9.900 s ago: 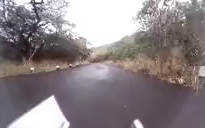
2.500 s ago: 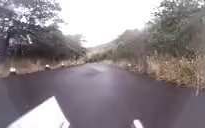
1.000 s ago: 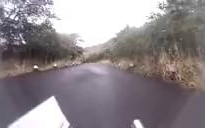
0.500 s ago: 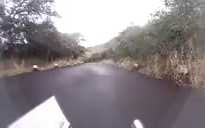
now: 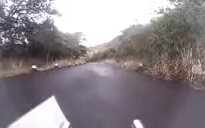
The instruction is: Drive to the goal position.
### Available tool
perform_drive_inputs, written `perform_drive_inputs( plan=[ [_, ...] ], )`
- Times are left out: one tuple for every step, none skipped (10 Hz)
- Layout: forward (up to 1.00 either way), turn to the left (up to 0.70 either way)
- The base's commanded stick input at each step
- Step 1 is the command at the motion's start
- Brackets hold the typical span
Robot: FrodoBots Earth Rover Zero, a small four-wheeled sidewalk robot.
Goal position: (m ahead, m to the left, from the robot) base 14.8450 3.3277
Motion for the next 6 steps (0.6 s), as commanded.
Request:
perform_drive_inputs(
  plan=[
    [1.00, -0.40],
    [1.00, -0.40],
    [1.00, -0.40],
    [1.00, -0.40],
    [1.00, -0.27],
    [1.00, -0.02]
  ],
)
